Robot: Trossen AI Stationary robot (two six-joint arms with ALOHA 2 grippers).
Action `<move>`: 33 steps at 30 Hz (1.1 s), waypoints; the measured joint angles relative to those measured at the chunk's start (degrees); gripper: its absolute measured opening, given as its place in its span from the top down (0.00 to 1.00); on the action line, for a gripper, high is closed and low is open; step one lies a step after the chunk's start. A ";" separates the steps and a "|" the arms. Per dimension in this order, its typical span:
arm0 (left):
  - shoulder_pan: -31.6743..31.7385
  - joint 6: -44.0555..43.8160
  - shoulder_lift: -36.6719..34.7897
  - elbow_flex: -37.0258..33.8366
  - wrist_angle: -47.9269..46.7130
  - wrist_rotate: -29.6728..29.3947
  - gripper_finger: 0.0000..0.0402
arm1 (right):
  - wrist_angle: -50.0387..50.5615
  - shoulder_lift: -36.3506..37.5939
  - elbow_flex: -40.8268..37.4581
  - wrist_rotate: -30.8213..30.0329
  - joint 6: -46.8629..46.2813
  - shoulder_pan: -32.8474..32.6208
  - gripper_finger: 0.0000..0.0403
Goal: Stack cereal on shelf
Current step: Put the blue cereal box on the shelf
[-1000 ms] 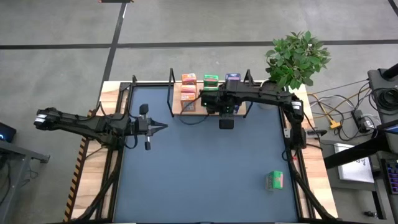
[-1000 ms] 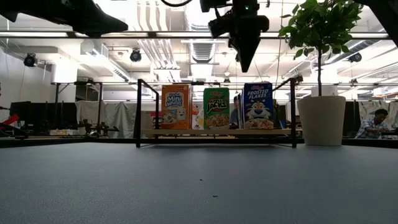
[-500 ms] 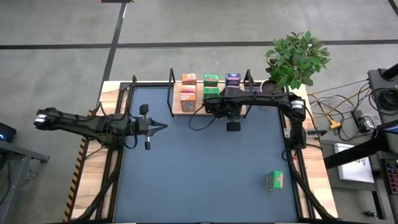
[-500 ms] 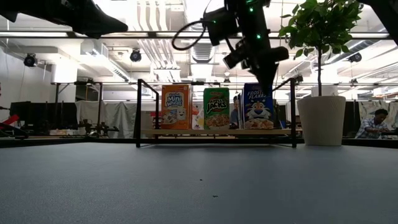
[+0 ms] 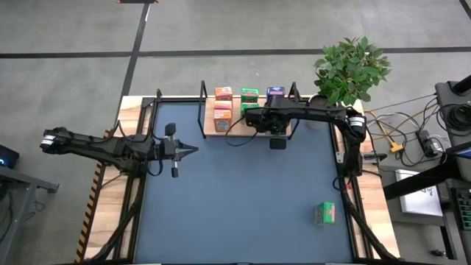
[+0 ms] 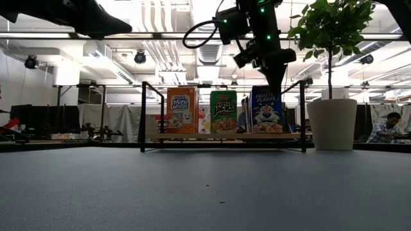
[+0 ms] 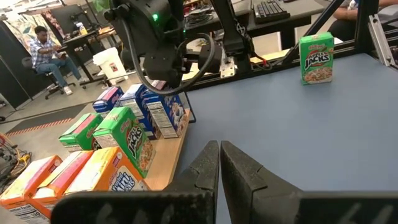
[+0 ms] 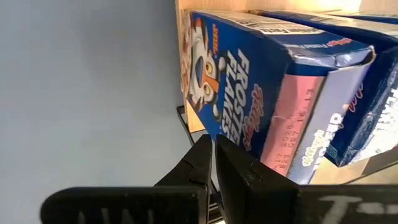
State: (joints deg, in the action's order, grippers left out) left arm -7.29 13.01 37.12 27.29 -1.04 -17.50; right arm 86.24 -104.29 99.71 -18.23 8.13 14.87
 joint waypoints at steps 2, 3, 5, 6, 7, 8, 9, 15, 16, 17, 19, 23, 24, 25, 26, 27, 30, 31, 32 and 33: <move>-0.02 0.00 0.00 0.00 0.00 0.00 1.00 | -0.02 0.00 -0.01 0.03 0.21 -0.03 0.97; 0.00 0.00 0.00 0.00 0.00 0.01 1.00 | -0.02 0.00 -0.05 0.05 0.38 -0.04 0.97; 0.00 -0.01 0.00 0.00 0.00 0.02 1.00 | -0.01 0.00 -0.27 0.02 0.54 -0.04 0.97; -0.02 -0.02 0.00 0.00 0.00 0.00 1.00 | -0.01 0.00 -0.39 -0.10 0.58 -0.04 0.97; -0.02 -0.01 0.00 0.00 0.01 0.01 1.00 | 0.00 0.00 -0.47 -0.40 0.59 0.00 0.97; -0.02 0.01 0.00 0.00 0.00 0.00 1.00 | 0.00 0.00 -0.52 -0.87 0.63 0.04 0.97; -0.02 0.01 0.00 0.00 0.00 0.01 1.00 | 0.02 0.00 -0.58 -1.23 0.71 0.04 0.97; -0.02 0.01 0.00 0.00 0.02 0.00 1.00 | -0.02 0.00 -0.62 -1.35 1.18 0.07 0.97; -0.02 0.00 0.00 0.00 0.00 0.01 1.00 | -0.02 0.00 -0.62 -1.35 1.43 0.07 0.97; -0.02 0.01 0.00 0.00 0.00 0.00 1.00 | -0.02 0.00 -0.62 -1.37 1.55 0.07 0.97; 0.00 0.00 0.00 0.00 0.00 0.00 1.00 | -0.02 0.00 -0.62 -1.67 1.66 0.07 0.97; -0.01 0.00 0.00 -0.02 0.00 0.02 1.00 | -0.02 0.00 -0.62 -2.97 1.93 0.07 0.97; -0.02 -0.01 0.00 -0.01 0.01 0.00 1.00 | -0.06 0.00 -0.62 -2.96 1.93 0.16 0.97; 0.00 -0.01 0.00 -0.02 0.02 0.00 1.00 | -0.11 0.00 -0.62 -2.94 1.93 0.15 0.97; -0.02 0.01 0.00 -0.02 0.00 0.00 1.00 | -0.17 0.00 -0.62 -2.94 1.93 0.15 0.97; -0.01 0.00 0.00 -0.02 0.02 0.01 1.00 | -0.19 0.00 -0.62 -2.94 1.93 0.15 0.97; -0.02 0.00 0.00 -0.02 0.02 0.00 1.00 | -0.16 0.00 -0.62 -2.90 1.91 0.15 0.97; -0.01 0.01 0.00 -0.02 0.02 0.00 1.00 | -0.15 0.00 -0.62 -2.88 1.91 0.15 0.97; -0.02 0.00 0.00 -0.02 0.01 0.01 1.00 | -0.15 0.00 -0.62 -2.86 1.91 0.15 0.97; -0.02 0.01 0.00 -0.02 0.00 0.00 1.00 | -0.13 0.00 -0.62 -2.86 1.91 0.15 0.97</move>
State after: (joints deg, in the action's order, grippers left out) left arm -7.31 13.02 37.12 27.27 -1.04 -17.50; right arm 86.11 -104.29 99.09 -21.08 10.04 15.03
